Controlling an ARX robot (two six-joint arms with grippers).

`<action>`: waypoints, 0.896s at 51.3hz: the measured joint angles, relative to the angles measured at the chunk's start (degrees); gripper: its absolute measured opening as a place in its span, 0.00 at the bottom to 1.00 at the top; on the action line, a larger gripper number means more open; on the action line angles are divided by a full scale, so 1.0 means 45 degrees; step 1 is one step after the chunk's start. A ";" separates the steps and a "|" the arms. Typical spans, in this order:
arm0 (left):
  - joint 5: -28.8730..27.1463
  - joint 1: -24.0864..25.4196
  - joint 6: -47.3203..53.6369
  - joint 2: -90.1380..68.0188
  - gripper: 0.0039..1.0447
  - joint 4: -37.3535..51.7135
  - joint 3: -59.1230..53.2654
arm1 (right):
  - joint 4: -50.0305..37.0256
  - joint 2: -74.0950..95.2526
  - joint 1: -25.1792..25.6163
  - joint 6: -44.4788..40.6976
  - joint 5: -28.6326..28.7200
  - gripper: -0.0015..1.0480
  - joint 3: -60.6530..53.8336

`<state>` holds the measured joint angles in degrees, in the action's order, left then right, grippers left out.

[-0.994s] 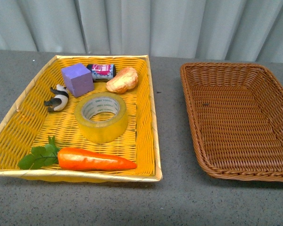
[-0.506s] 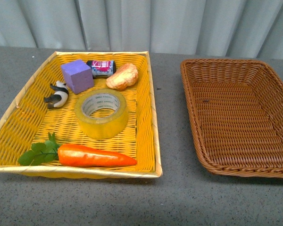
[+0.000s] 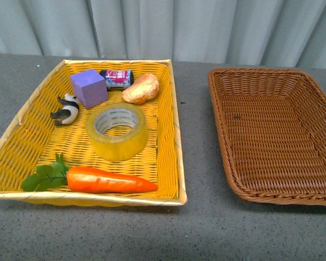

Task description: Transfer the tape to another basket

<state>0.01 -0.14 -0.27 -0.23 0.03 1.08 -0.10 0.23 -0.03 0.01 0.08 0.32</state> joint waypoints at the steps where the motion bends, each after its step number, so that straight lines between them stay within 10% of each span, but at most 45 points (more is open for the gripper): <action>1: 0.0000 0.0000 0.0000 0.0000 0.94 0.0000 0.0000 | 0.0000 0.0000 0.0000 0.0000 0.0000 0.91 0.0000; 42: 0.0000 0.0000 0.0000 0.0000 0.94 0.0000 0.0000 | 0.0000 0.0000 0.0000 0.0000 0.0000 0.91 0.0000; 46: -0.2424 -0.0767 -0.0563 -0.0631 0.94 -0.1127 0.0355 | 0.0000 0.0000 0.0000 0.0000 0.0005 0.91 0.0000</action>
<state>-10.90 -3.60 -2.81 -3.07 -5.04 2.68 -0.10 0.23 -0.03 0.01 0.10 0.32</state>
